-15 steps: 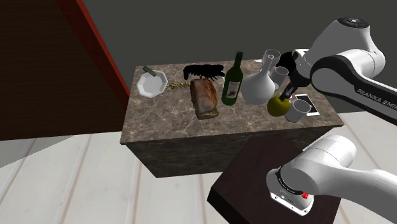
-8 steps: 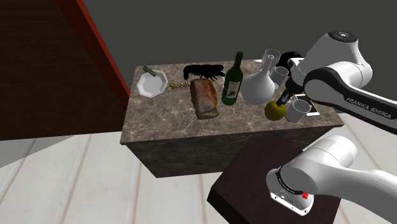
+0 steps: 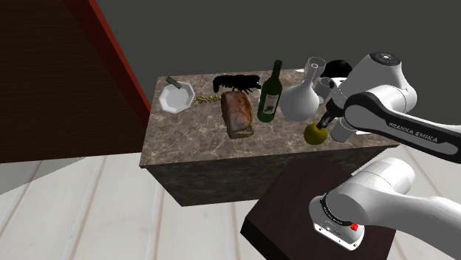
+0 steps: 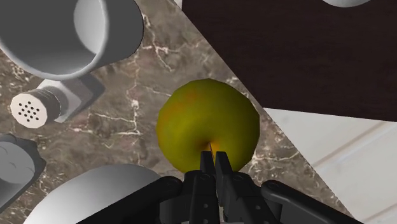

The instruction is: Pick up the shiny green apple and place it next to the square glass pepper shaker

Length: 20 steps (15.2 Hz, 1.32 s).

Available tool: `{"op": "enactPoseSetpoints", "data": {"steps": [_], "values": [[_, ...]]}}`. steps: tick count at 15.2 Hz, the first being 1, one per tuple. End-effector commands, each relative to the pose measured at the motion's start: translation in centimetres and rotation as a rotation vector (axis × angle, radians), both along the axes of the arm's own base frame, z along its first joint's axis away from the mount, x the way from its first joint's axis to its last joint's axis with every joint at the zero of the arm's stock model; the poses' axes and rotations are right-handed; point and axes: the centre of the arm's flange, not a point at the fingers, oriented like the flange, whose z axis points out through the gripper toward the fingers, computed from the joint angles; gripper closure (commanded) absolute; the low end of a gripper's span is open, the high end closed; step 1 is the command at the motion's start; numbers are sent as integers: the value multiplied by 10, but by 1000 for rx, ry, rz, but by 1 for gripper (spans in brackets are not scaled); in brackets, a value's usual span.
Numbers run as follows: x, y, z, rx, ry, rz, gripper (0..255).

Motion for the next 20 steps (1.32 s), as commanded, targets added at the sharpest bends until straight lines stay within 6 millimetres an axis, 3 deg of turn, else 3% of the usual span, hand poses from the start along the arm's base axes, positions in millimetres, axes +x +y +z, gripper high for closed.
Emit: {"op": "enactPoseSetpoints", "data": {"steps": [1,8,9,14,18,20], "values": [[0,-1,-5,0,-1,0,255],[0,-1,-5,0,-1,0,255],[0,-1,-5,0,-1,0,0],[0,-1,-5,0,-1,0,0],[-6,1,45,0,-1,0,0],[-6,1,45,0,-1,0,0]]}}
